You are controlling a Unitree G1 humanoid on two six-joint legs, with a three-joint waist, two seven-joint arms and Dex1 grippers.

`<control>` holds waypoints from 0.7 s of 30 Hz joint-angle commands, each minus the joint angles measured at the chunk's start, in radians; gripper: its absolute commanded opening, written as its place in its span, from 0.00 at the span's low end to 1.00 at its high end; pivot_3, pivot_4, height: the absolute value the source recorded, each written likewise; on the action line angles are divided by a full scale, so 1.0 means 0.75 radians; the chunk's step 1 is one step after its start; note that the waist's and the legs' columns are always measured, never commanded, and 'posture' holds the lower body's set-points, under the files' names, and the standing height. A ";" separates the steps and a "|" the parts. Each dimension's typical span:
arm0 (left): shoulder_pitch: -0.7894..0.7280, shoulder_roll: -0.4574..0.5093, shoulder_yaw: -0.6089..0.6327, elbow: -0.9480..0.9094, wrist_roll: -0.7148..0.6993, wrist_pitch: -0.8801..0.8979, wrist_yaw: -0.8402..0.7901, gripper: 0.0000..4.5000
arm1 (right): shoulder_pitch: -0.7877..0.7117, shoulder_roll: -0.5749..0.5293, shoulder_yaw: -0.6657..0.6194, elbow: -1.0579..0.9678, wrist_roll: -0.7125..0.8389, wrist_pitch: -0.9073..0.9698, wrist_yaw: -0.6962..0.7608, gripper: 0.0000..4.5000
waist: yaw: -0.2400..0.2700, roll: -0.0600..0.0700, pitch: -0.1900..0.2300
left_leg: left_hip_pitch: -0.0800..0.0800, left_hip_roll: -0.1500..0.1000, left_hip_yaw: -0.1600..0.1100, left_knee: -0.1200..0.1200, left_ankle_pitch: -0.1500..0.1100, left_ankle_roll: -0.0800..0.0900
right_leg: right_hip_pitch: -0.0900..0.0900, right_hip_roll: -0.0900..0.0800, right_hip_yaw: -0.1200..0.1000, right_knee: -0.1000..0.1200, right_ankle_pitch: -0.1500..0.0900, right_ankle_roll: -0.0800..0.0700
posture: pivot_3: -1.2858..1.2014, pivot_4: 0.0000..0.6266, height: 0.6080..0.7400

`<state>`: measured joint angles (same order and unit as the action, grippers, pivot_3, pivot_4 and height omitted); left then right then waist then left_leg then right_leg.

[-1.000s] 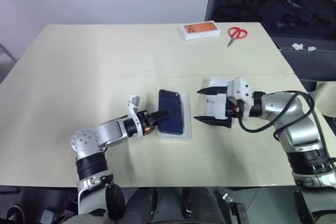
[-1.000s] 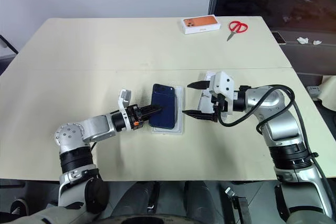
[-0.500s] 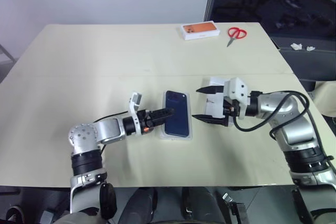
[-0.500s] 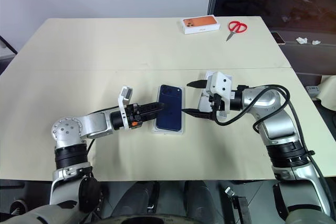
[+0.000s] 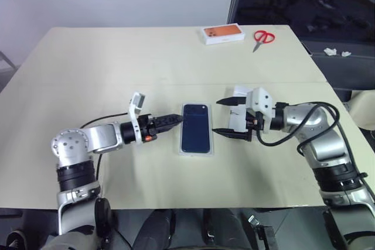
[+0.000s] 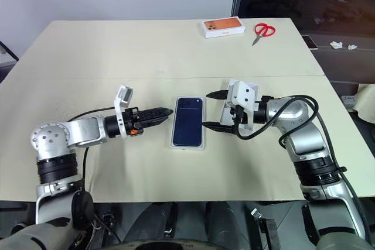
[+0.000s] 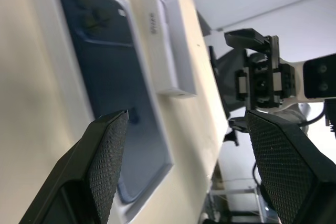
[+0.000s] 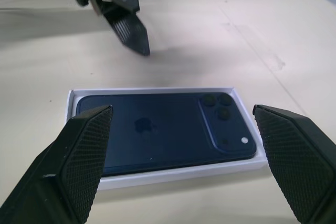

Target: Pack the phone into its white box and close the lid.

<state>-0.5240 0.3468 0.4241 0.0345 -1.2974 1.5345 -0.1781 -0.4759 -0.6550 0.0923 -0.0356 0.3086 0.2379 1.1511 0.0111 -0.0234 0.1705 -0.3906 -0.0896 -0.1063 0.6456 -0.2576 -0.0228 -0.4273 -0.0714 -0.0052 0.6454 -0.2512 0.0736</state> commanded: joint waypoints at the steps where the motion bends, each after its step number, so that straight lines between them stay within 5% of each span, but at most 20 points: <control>1: -0.014 0.084 -0.014 -0.057 0.037 -0.096 -0.123 0.83 | -0.025 0.006 -0.010 -0.029 0.019 0.008 -0.006 1.00 | 0.000 0.000 0.000 | 0.000 0.000 0.000 0.000 0.000 0.000 | 0.000 0.000 0.000 0.000 0.000 0.000 | 0.52 0.24 1.00; 10: 0.026 0.275 -0.253 -0.104 0.383 -0.476 -0.464 0.83 | -0.025 0.062 0.013 -0.057 0.000 0.053 -0.072 1.00 | 0.000 0.001 0.001 | 0.000 0.000 0.000 0.000 0.000 0.000 | 0.000 0.000 0.000 0.000 0.000 0.000 | 0.52 0.24 1.00; 17: 0.046 0.302 -0.373 -0.101 0.517 -0.616 -0.626 0.83 | -0.018 0.073 0.035 -0.062 -0.017 0.061 -0.098 1.00 | 0.001 0.003 0.002 | -0.001 0.000 0.000 0.000 -0.004 0.007 | 0.000 -0.001 0.000 -0.001 0.000 -0.001 | 0.52 0.24 1.00; 18: 0.036 0.292 -0.371 -0.086 0.520 -0.616 -0.629 0.84 | -0.016 0.075 0.036 -0.068 -0.011 0.071 -0.097 0.94 | 0.001 0.003 0.002 | -0.001 0.000 0.000 0.000 -0.005 0.008 | 0.000 -0.001 0.000 -0.001 0.000 0.000 | 0.52 0.24 1.00; 21: 0.006 0.251 -0.348 -0.051 0.505 -0.611 -0.629 0.64 | -0.024 0.084 0.038 -0.054 -0.028 0.059 -0.114 0.70 | 0.001 0.003 0.002 | -0.001 0.000 0.000 0.000 -0.006 0.010 | 0.000 -0.001 0.000 -0.001 0.000 0.000 | 0.52 0.24 1.00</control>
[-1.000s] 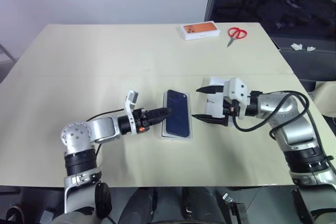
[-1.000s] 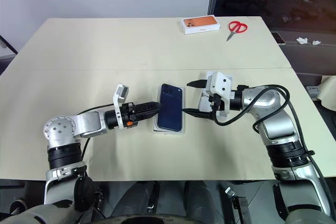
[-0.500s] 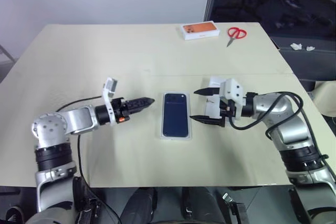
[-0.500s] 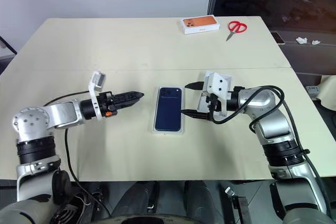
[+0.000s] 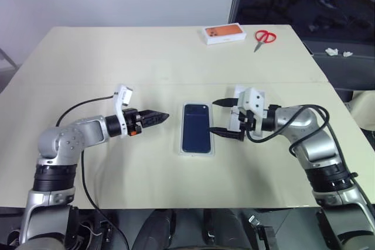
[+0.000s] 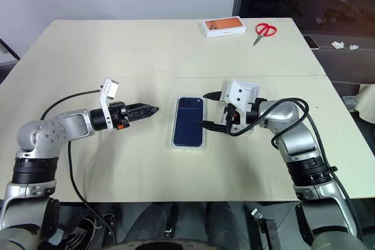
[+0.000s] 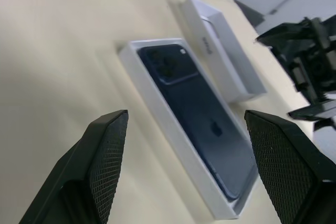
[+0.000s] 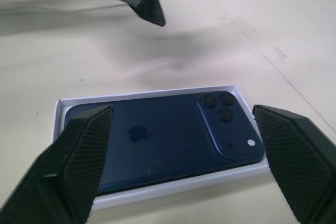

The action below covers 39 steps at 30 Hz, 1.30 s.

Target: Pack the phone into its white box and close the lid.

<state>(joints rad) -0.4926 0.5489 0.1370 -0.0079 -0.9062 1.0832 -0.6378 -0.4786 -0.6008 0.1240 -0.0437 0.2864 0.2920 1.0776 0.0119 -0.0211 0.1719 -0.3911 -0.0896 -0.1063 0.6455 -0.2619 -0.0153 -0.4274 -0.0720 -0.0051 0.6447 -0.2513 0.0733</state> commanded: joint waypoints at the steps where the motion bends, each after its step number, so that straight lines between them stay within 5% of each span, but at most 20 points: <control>1: -0.047 -0.028 0.036 0.012 -0.010 -0.013 -0.009 0.53 | -0.025 0.011 -0.005 -0.034 -0.007 -0.021 -0.023 0.58 | 0.000 0.000 0.000 | 0.000 0.000 0.000 0.000 0.000 0.000 | 0.000 0.000 0.000 0.000 0.000 0.000 | 0.52 0.24 1.00; 4: -0.065 -0.044 0.034 0.037 0.007 -0.010 -0.005 0.16 | -0.037 0.003 -0.009 -0.005 -0.025 -0.042 -0.030 0.21 | -0.002 0.000 0.000 | 0.000 0.000 0.000 0.000 0.000 0.000 | 0.000 0.000 0.000 0.000 0.000 0.000 | 0.52 0.24 1.00; 6: -0.071 -0.056 0.027 0.048 0.002 0.001 -0.014 0.00 | -0.042 -0.007 -0.011 0.017 -0.038 -0.062 -0.030 0.01 | -0.003 0.001 0.000 | 0.000 0.000 0.000 0.000 0.000 0.000 | 0.000 0.000 0.000 0.000 0.000 0.000 | 0.52 0.24 1.00; 20: -0.059 0.001 -0.092 0.009 0.171 -0.126 -0.165 0.00 | -0.001 -0.096 -0.020 -0.025 -0.075 -0.054 -0.005 0.01 | -0.001 0.001 0.001 | 0.000 0.000 0.000 0.000 0.000 0.000 | 0.000 0.000 0.000 0.000 0.000 0.000 | 0.52 0.24 1.00; 39: 0.008 -0.094 -0.307 0.100 0.465 -0.313 -0.211 0.00 | 0.014 -0.103 0.206 0.141 -0.503 -0.277 -0.168 0.01 | 0.002 0.001 0.001 | 0.000 -0.001 0.000 0.002 0.000 0.000 | 0.001 0.000 0.000 0.000 0.000 0.000 | 0.52 0.24 1.00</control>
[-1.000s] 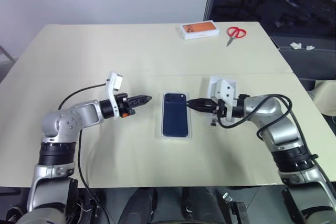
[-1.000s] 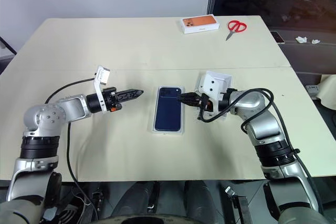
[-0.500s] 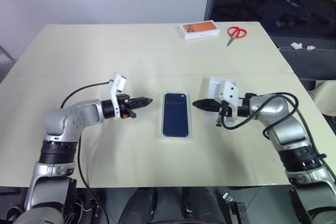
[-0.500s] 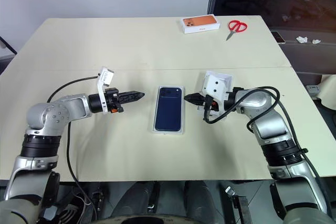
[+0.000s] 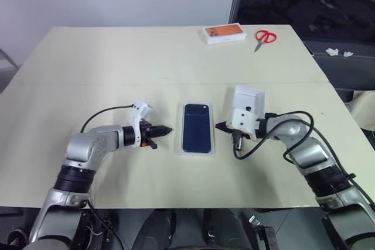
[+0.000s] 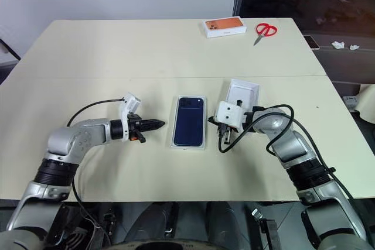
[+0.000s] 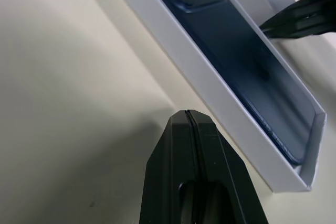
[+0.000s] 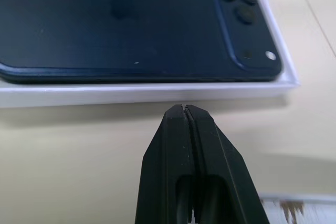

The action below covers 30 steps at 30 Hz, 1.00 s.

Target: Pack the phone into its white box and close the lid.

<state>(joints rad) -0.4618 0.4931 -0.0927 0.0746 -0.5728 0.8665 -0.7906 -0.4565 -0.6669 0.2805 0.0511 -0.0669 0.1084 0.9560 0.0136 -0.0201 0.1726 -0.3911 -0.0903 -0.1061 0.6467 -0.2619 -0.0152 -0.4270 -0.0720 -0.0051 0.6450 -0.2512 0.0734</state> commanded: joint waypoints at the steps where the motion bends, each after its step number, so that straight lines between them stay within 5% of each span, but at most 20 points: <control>1: -0.041 -0.038 -0.007 -0.009 0.020 -0.016 -0.004 0.00 | -0.016 -0.006 0.003 0.009 -0.037 -0.034 -0.006 0.01 | -0.001 0.000 0.000 | 0.000 0.000 0.000 0.000 0.000 0.000 | 0.000 0.000 0.000 0.000 0.000 0.000 | 0.52 0.24 1.00; 8: -0.041 -0.066 -0.019 -0.040 0.031 0.011 -0.016 0.00 | -0.003 0.112 0.067 -0.041 -0.042 -0.016 -0.018 0.01 | -0.012 0.000 0.000 | 0.000 0.001 0.000 0.000 0.001 -0.002 | 0.000 0.001 0.000 0.001 0.000 0.000 | 0.52 0.24 1.00; 21: 0.147 0.163 0.183 -0.192 -0.040 0.118 -0.042 0.00 | -0.078 0.352 0.159 0.003 -0.102 -0.009 -0.058 0.01 | -0.040 0.001 0.000 | 0.002 0.005 -0.001 -0.002 0.001 -0.002 | -0.002 0.005 0.001 0.003 0.000 0.000 | 0.52 0.24 1.00; 30: 0.182 0.073 0.156 -0.274 -0.054 0.138 0.005 0.00 | -0.032 0.271 0.135 -0.090 -0.061 0.020 0.026 0.01 | -0.018 0.001 0.000 | 0.001 0.000 -0.001 -0.001 0.000 0.000 | 0.000 0.001 0.001 0.002 0.000 0.000 | 0.52 0.24 1.00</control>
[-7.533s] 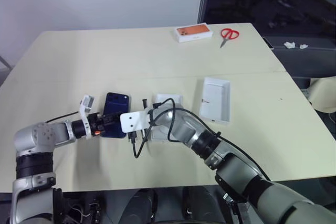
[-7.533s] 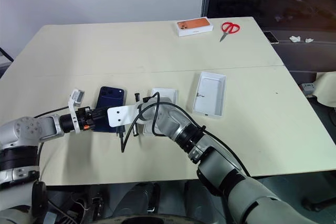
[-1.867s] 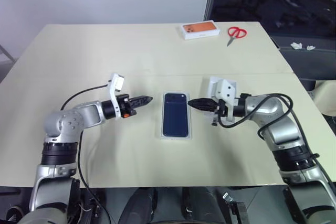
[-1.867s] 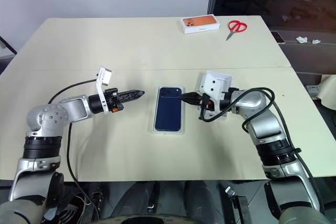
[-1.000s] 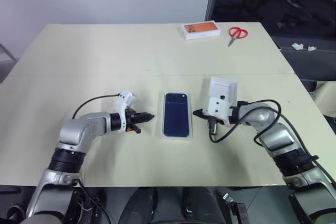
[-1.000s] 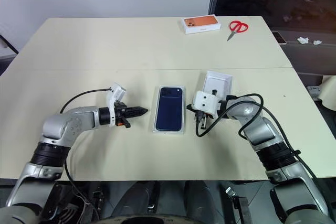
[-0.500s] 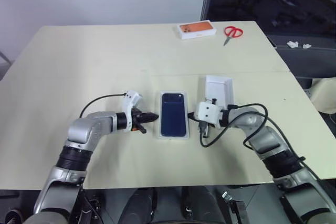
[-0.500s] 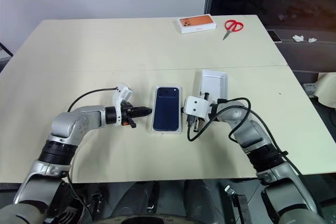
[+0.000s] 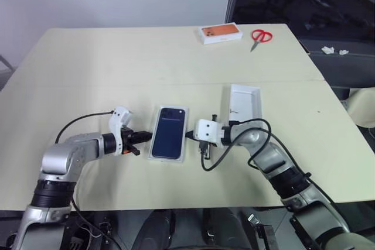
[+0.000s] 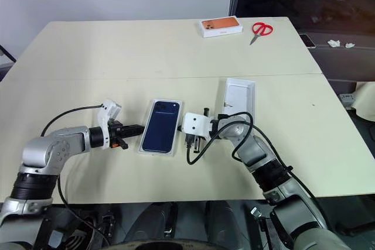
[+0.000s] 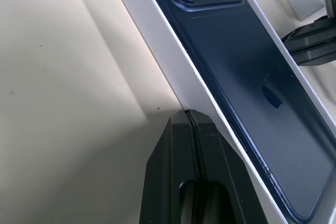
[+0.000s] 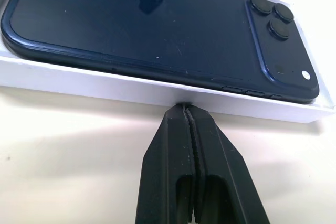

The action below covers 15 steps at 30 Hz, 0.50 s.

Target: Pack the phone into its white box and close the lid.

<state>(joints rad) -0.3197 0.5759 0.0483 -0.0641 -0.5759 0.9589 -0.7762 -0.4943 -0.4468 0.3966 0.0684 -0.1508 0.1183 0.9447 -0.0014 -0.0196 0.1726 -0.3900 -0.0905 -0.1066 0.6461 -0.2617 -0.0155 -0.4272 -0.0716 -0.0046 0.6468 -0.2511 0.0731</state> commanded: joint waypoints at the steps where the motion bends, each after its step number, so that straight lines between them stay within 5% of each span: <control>1: -0.008 -0.048 -0.035 -0.094 -0.054 0.020 -0.015 0.00 | 0.041 -0.046 -0.028 -0.146 0.059 0.014 0.054 0.01 | 0.007 0.000 0.000 | 0.000 0.000 0.000 0.000 0.000 0.000 | 0.000 0.000 0.000 0.000 0.000 0.000 | 0.52 0.24 1.00; 15: -0.028 -0.223 -0.142 -0.228 -0.100 0.175 0.010 0.00 | 0.275 -0.303 -0.183 -0.372 0.127 0.080 0.116 0.01 | 0.018 0.000 0.000 | 0.000 0.001 0.000 0.001 -0.001 0.002 | 0.001 0.000 0.000 -0.001 0.000 0.000 | 0.52 0.24 1.00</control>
<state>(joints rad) -0.3272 0.4264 -0.0282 -0.1807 -0.6029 1.0844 -0.7493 -0.2892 -0.6703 0.2654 -0.1728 -0.0740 0.1907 1.0260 0.0125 -0.0196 0.1726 -0.3904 -0.0900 -0.1063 0.6470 -0.2627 -0.0139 -0.4266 -0.0717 -0.0048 0.6460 -0.2512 0.0733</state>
